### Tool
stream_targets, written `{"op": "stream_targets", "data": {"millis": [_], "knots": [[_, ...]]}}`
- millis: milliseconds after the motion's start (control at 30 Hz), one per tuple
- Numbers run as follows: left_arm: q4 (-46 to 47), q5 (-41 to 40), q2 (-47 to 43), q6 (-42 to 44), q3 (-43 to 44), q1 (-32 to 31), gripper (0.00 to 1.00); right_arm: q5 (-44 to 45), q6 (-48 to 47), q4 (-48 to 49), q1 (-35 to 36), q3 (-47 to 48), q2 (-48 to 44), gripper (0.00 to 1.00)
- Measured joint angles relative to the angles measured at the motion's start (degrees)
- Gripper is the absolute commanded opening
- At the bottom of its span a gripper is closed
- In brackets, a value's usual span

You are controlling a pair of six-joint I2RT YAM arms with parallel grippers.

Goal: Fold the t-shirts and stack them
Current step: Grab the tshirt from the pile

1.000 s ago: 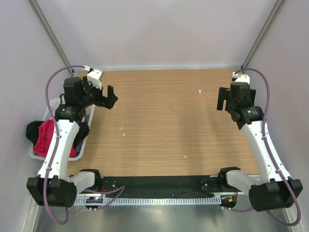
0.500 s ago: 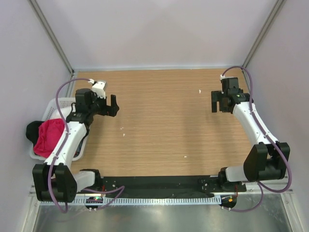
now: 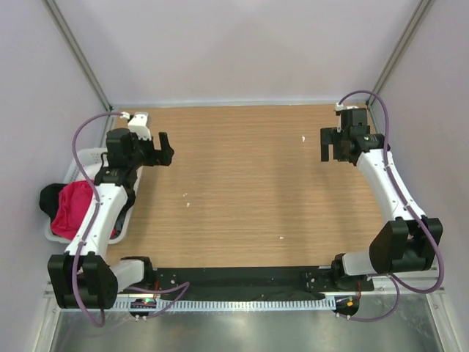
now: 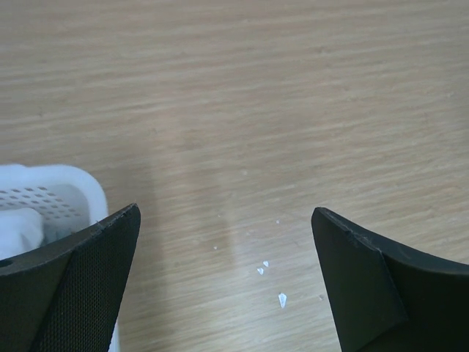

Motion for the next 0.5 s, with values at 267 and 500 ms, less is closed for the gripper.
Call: {"op": "stream_targets", "data": {"millis": [267, 500], "knots": [[-12.26, -4.59, -0.2, 6.4, 22.86, 1.75, 1.0, -4.94, -2.49, -2.45, -0.22, 13.25, 0.33, 1.0], [-23.61, -15.61, 3.3, 15.96, 30.51, 4.76, 0.95, -11.69, -1.86, -2.91, -0.46, 15.13, 3.17, 1.0]]}}
